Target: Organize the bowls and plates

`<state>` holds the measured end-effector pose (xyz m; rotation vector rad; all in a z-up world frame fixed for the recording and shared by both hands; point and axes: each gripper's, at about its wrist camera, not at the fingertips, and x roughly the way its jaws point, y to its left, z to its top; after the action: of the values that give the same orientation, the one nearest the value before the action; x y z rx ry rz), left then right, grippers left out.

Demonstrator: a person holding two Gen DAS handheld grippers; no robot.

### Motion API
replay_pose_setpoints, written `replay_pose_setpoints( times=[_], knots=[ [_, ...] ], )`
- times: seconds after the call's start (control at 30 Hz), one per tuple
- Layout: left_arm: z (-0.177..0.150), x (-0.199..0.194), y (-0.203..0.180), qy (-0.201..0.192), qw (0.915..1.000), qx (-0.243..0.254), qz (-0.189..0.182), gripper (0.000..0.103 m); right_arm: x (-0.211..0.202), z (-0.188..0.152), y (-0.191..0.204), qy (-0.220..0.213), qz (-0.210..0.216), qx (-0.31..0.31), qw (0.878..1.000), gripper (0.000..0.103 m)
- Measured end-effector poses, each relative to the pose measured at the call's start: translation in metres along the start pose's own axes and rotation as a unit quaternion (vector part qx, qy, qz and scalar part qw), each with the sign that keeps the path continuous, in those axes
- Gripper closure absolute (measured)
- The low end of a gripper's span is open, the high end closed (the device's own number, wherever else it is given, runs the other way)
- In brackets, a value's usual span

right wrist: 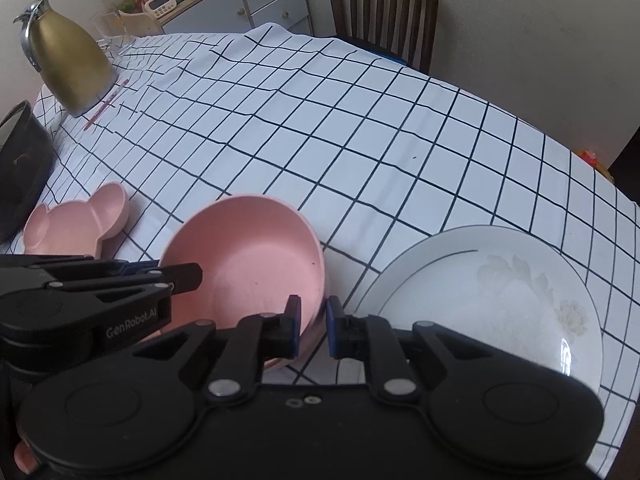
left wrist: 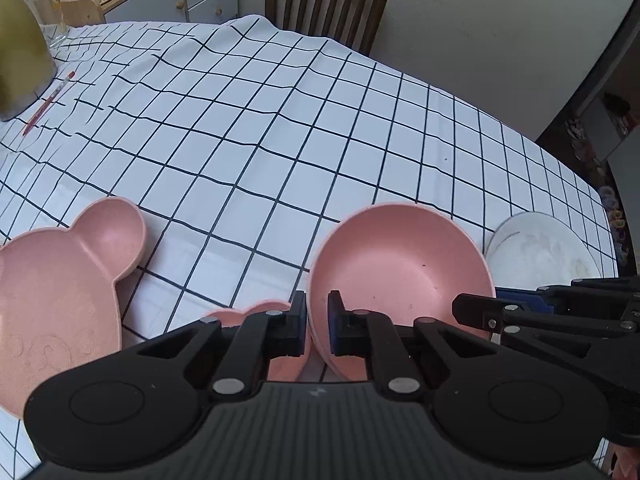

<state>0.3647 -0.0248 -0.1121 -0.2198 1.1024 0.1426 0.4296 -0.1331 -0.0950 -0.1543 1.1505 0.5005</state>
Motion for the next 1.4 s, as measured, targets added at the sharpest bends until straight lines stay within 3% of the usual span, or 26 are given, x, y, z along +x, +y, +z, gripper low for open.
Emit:
replay_pose_setpoints(
  times=[0.7, 1.4],
  knots=[
    [-0.076, -0.075, -0.020, 0.031, 0.9960, 0.068, -0.049, 0.093, -0.080, -0.084, 0.019, 0.007, -0.012, 0.032, 0.999, 0.092],
    [-0.165, -0.141, -0.037, 0.054, 0.9870, 0.135, -0.068, 0.093, -0.137, -0.182, 0.041, 0.013, -0.023, 0.080, 0.996, 0.092]
  ],
)
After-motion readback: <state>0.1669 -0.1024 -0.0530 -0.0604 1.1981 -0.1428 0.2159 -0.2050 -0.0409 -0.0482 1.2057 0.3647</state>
